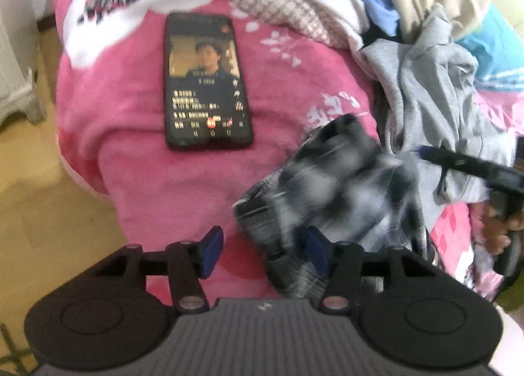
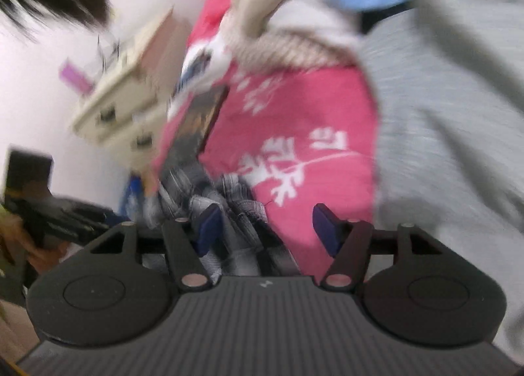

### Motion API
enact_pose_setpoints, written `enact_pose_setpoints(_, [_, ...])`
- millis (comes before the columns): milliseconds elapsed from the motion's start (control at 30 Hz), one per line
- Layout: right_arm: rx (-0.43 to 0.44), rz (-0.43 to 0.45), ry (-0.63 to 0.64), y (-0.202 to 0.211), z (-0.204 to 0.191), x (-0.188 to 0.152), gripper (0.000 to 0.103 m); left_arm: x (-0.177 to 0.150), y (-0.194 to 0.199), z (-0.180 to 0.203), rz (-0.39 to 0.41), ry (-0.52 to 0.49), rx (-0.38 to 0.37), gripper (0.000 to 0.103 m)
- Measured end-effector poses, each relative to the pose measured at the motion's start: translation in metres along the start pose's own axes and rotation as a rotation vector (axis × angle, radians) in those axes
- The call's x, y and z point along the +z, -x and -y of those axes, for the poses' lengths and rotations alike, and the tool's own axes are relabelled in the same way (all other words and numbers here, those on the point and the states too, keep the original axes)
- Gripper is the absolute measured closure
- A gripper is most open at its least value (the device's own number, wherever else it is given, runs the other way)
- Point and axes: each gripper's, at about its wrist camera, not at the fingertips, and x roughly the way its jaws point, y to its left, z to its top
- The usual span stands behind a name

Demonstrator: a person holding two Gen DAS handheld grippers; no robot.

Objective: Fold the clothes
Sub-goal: 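Lift the plaid garment between both grippers and pull it apart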

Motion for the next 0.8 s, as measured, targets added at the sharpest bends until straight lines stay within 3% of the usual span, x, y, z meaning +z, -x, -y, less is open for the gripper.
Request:
enact_pose_setpoints(133, [-0.111, 0.148, -0.141, 0.075, 0.013, -0.032, 0.041, 0.0, 0.014, 0.013, 0.034, -0.037, -0.018, 0.052])
enact_pose_setpoints(267, [-0.25, 0.209, -0.21, 0.128, 0.011, -0.078, 0.042, 0.001, 0.003, 0.045, 0.036, -0.139, -0.079, 0.053])
enact_pose_setpoints(333, [-0.29, 0.187, -0.208, 0.133, 0.007, -0.099, 0.047, 0.003, -0.01, 0.066, 0.025, -0.204, -0.112, 0.053])
enact_pose_setpoints(367, [-0.31, 0.163, -0.189, 0.13, 0.003, -0.108, 0.054, 0.004, -0.018, 0.075, 0.023, -0.237, -0.12, 0.054])
enact_pose_setpoints(400, [-0.329, 0.127, -0.153, 0.123, -0.001, -0.115, 0.063, 0.004, -0.027, 0.085, 0.022, -0.27, -0.127, 0.054])
enact_pose_setpoints(500, [-0.37, 0.019, -0.028, 0.098, -0.011, -0.131, 0.074, 0.009, -0.05, 0.107, 0.041, -0.34, -0.121, 0.056])
enact_pose_setpoints(667, [-0.412, -0.096, 0.144, 0.068, -0.015, -0.155, 0.075, 0.021, -0.085, 0.123, 0.049, -0.429, -0.076, 0.057])
enact_pose_setpoints(733, [-0.441, -0.102, 0.175, 0.062, -0.014, -0.157, 0.074, 0.022, -0.095, 0.123, 0.045, -0.444, -0.063, 0.066])
enact_pose_setpoints(800, [-0.458, -0.096, 0.189, 0.059, -0.012, -0.156, 0.074, 0.022, -0.097, 0.123, 0.047, -0.457, -0.061, 0.067])
